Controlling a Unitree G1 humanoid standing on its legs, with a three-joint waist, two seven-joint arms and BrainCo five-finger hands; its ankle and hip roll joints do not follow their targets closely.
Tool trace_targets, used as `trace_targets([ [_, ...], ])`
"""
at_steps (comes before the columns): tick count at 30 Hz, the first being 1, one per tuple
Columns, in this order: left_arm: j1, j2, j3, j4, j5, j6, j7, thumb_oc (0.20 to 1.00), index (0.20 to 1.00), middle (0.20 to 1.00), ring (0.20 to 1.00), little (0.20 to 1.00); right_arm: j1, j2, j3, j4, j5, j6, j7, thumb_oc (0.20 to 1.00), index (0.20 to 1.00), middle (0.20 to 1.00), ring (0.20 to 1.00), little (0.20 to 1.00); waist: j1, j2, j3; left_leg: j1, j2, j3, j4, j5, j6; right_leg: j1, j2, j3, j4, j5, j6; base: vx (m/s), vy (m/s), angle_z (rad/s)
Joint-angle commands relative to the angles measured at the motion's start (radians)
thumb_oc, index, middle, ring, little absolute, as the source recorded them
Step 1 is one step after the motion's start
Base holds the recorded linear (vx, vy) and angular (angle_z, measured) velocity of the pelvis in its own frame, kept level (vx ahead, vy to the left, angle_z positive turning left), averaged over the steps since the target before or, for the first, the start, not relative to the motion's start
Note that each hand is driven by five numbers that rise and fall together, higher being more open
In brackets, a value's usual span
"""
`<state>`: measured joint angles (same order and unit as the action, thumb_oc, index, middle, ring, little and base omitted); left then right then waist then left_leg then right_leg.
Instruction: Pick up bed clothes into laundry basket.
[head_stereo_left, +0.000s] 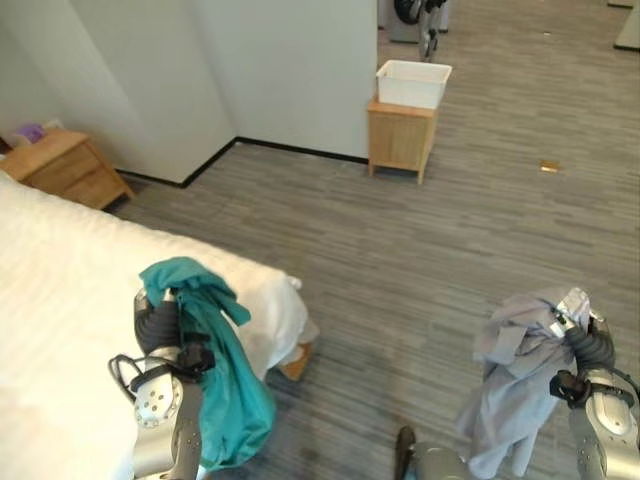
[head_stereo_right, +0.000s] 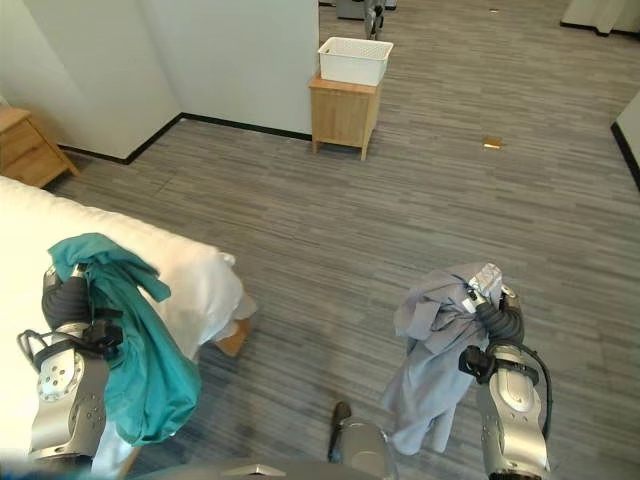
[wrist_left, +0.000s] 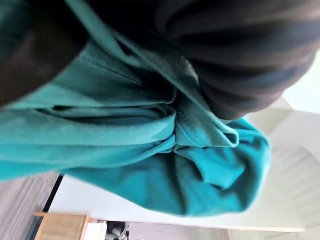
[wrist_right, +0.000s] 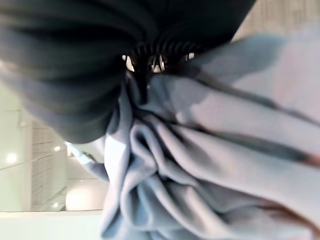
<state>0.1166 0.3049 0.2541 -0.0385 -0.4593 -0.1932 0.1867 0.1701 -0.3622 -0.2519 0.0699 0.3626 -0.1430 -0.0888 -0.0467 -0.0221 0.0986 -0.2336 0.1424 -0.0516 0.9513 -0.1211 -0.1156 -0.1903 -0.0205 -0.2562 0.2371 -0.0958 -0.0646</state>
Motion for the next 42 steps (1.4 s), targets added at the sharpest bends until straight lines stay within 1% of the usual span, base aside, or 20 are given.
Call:
trace_targets([
  [1,-0.077,0.088,0.059,-0.079,-0.014,-0.071,0.003,0.200,0.200,0.200,0.200,0.200,-0.083,-0.061,-0.025,-0.117,0.052,-0.085,-0.058,0.200,0.200,0.200,0.200,0.200,0.049,-0.018,0.074,0.046,-0.017,0.146,-0.255,0.221,0.025,0.174,-0.018,0.074,-0.238,0.116,0.079,0.43,-0.104,-0.47],
  [5,-0.084,0.084,0.039,-0.043,-0.024,-0.074,-0.004,0.200,0.200,0.200,0.200,0.200,-0.073,-0.050,-0.024,-0.120,0.036,-0.080,-0.051,0.200,0.200,0.200,0.200,0.200,0.088,-0.007,0.059,-0.011,-0.020,0.185,-0.587,0.248,0.026,0.250,-0.016,0.110,-0.271,0.081,0.099,0.48,0.024,-0.63],
  [7,-0.077,0.078,0.042,-0.039,-0.023,-0.074,-0.005,0.200,0.200,0.200,0.200,0.200,-0.071,-0.051,-0.016,-0.117,0.024,-0.076,-0.047,0.200,0.200,0.200,0.200,0.200,0.115,0.005,0.046,-0.018,-0.050,0.152,-0.764,0.259,0.027,0.298,-0.005,0.131,-0.279,0.055,0.109,0.52,0.078,-0.43],
  [11,-0.060,0.061,0.050,-0.040,-0.011,-0.079,-0.005,0.200,0.200,0.200,0.200,0.200,-0.066,-0.058,-0.009,-0.106,0.007,-0.071,-0.033,0.200,0.200,0.200,0.200,0.200,0.144,0.026,0.023,-0.019,-0.099,0.080,-1.026,0.357,-0.005,0.405,0.003,0.188,-0.300,-0.003,0.114,0.54,0.039,-0.62],
  [14,-0.065,0.060,0.047,-0.037,0.002,-0.078,0.001,0.200,0.200,0.200,0.200,0.200,-0.063,-0.064,-0.006,-0.103,-0.004,-0.060,-0.027,0.200,0.200,0.200,0.200,0.200,0.141,0.035,0.007,-0.041,-0.102,0.144,-1.034,0.373,-0.008,0.445,0.008,0.205,-0.309,-0.019,0.113,0.50,0.066,-0.36],
  [15,-0.064,0.058,0.047,-0.046,0.002,-0.076,-0.003,0.200,0.200,0.200,0.200,0.200,-0.073,-0.071,0.011,-0.105,-0.028,-0.042,-0.008,0.200,0.200,0.200,0.200,0.200,0.159,0.037,-0.026,-0.036,-0.095,0.191,-1.022,0.384,0.013,0.496,0.002,0.219,-0.317,-0.045,0.126,0.60,0.114,-0.16],
  [17,-0.058,0.055,0.036,-0.050,-0.002,-0.078,-0.009,0.200,0.200,0.200,0.200,0.200,-0.074,-0.061,0.014,-0.106,-0.040,-0.041,-0.013,0.200,0.200,0.200,0.200,0.200,0.168,0.026,-0.050,-0.017,-0.108,0.193,-1.016,0.385,0.031,0.507,-0.039,0.213,-0.304,-0.060,0.138,0.63,0.158,0.05],
  [19,-0.042,0.056,0.035,-0.064,-0.001,-0.070,-0.017,0.200,0.200,0.200,0.200,0.200,-0.095,-0.048,0.034,-0.104,-0.051,-0.044,-0.010,0.200,0.200,0.200,0.200,0.200,0.187,-0.002,-0.070,-0.007,-0.141,0.192,-0.982,0.340,0.074,0.495,-0.096,0.206,-0.223,-0.020,0.173,0.56,0.198,0.12],
  [20,-0.043,0.063,0.026,-0.066,-0.004,-0.065,-0.012,0.200,0.200,0.200,0.200,0.200,-0.139,-0.035,0.081,-0.092,-0.050,-0.048,0.001,0.200,0.200,0.200,0.200,0.200,0.209,-0.031,-0.061,0.015,-0.178,0.210,-0.934,0.270,0.126,0.420,-0.147,0.204,0.036,0.151,0.221,0.53,0.266,0.19],
  [22,-0.038,0.068,0.025,-0.075,-0.008,-0.056,-0.011,0.200,0.200,0.200,0.200,0.200,-0.152,-0.023,0.108,-0.096,-0.052,-0.045,0.025,0.200,0.200,0.200,0.200,0.200,0.209,-0.018,-0.047,0.084,-0.194,0.215,-0.928,0.215,0.164,0.325,-0.168,0.187,0.307,0.319,0.248,0.45,0.265,0.15],
  [23,-0.038,0.068,0.027,-0.076,-0.008,-0.056,-0.011,0.200,0.200,0.200,0.200,0.200,-0.153,-0.023,0.108,-0.096,-0.052,-0.046,0.025,0.200,0.200,0.200,0.200,0.200,0.211,-0.015,-0.047,0.081,-0.190,0.217,-0.927,0.218,0.165,0.318,-0.164,0.191,0.311,0.323,0.247,0.34,0.210,0.14],
  [24,-0.040,0.076,0.016,-0.071,-0.005,-0.055,-0.011,0.200,0.200,0.200,0.200,0.200,-0.160,-0.020,0.118,-0.092,-0.067,-0.037,0.020,0.200,0.200,0.200,0.200,0.200,0.190,0.011,-0.031,0.144,-0.179,0.199,-0.941,0.193,0.177,0.210,-0.155,0.175,0.409,0.307,0.237,0.50,0.232,0.38],
  [25,-0.050,0.087,0.006,-0.058,0.003,-0.051,-0.007,0.200,0.200,0.200,0.200,0.200,-0.164,-0.016,0.128,-0.102,-0.065,-0.038,0.018,0.200,0.200,0.200,0.200,0.200,0.141,0.050,-0.001,0.229,-0.162,0.170,-0.962,0.165,0.180,0.046,-0.151,0.124,0.466,0.213,0.207,0.70,0.252,0.43],
  [27,-0.044,0.084,0.003,-0.051,-0.007,-0.044,-0.020,0.200,0.200,0.200,0.200,0.200,-0.156,-0.007,0.127,-0.102,-0.038,-0.033,0.038,0.200,0.200,0.200,0.200,0.200,0.107,0.056,0.010,0.298,-0.167,0.135,-0.973,0.142,0.168,-0.031,-0.129,0.088,0.367,0.139,0.186,0.66,0.059,0.43],
  [31,-0.021,0.079,0.021,-0.034,-0.013,-0.036,-0.028,0.200,0.200,0.200,0.200,0.200,-0.132,-0.009,0.092,-0.095,-0.023,-0.033,0.027,0.200,0.200,0.200,0.200,0.200,0.077,0.033,0.010,0.374,-0.174,0.084,-1.002,0.090,0.137,-0.072,-0.113,0.050,0.055,0.164,0.191,0.54,-0.116,0.94],
  [33,-0.019,0.077,0.029,-0.017,-0.007,-0.038,-0.032,0.200,0.200,0.200,0.200,0.200,-0.108,-0.019,0.066,-0.107,-0.033,-0.034,0.013,0.200,0.200,0.200,0.200,0.200,0.049,0.024,0.005,0.449,-0.142,0.040,-1.018,0.055,0.101,-0.060,-0.074,0.084,-0.243,0.228,0.222,0.77,-0.229,0.69],
  [35,-0.017,0.079,0.035,-0.008,0.013,-0.038,-0.035,0.200,0.200,0.200,0.200,0.200,-0.104,-0.027,0.046,-0.121,-0.043,-0.035,0.009,0.200,0.200,0.200,0.200,0.200,0.041,0.022,-0.003,0.494,-0.118,0.041,-1.014,0.035,0.080,-0.083,-0.096,0.040,-0.290,0.260,0.244,0.53,-0.186,0.56],
  [38,-0.016,0.077,0.045,0.008,0.026,-0.039,-0.046,0.200,0.200,0.200,0.200,0.200,-0.107,-0.036,0.023,-0.116,-0.046,-0.042,0.002,0.200,0.200,0.200,0.200,0.200,0.037,0.017,-0.031,0.525,-0.090,0.057,-0.971,0.025,0.052,-0.044,-0.112,-0.041,-0.281,0.284,0.235,0.48,-0.217,0.35],
  [41,-0.027,0.079,0.044,0.016,0.027,-0.038,-0.047,0.200,0.200,0.200,0.200,0.200,-0.107,-0.052,-0.008,-0.103,-0.051,-0.053,-0.015,0.200,0.200,0.200,0.200,0.200,0.015,0.030,-0.047,0.530,-0.046,0.069,-0.851,0.068,0.020,-0.030,-0.073,-0.042,-0.226,0.266,0.203,0.52,-0.252,0.03],
  [42,-0.047,0.079,0.027,0.021,0.007,-0.039,-0.046,0.200,0.200,0.200,0.200,0.200,-0.101,-0.070,-0.031,-0.109,-0.051,-0.054,-0.028,0.200,0.200,0.200,0.200,0.200,0.003,0.035,-0.039,0.471,-0.007,0.077,-0.614,0.217,-0.011,0.014,-0.041,-0.025,-0.209,0.218,0.161,0.49,-0.316,-0.23],
])
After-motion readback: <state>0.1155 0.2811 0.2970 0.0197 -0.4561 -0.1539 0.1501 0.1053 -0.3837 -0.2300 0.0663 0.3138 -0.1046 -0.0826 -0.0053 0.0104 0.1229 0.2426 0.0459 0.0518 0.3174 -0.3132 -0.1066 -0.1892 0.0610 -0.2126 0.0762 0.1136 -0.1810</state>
